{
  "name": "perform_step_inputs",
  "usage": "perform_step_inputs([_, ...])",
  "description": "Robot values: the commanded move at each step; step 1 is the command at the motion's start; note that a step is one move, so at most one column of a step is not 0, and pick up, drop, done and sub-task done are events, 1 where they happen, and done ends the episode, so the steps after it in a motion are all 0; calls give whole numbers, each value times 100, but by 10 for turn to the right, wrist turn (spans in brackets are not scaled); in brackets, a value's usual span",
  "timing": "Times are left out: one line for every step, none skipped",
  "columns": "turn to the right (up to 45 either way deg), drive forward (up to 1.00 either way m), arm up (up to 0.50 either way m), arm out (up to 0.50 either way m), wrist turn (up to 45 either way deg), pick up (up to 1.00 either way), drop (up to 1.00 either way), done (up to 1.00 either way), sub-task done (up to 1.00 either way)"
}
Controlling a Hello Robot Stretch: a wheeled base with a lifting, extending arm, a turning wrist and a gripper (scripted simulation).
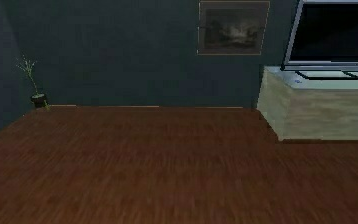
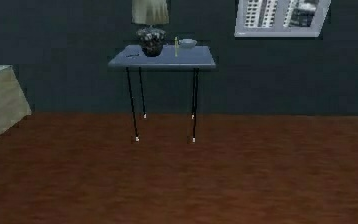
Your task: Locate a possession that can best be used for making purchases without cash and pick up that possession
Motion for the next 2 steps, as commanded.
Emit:
perform_step_inputs([0, 65, 0, 0, 0, 0, 0, 0, 0])
perform_step_inputs([390, 0, 0, 0, 0, 0, 0, 0, 0])
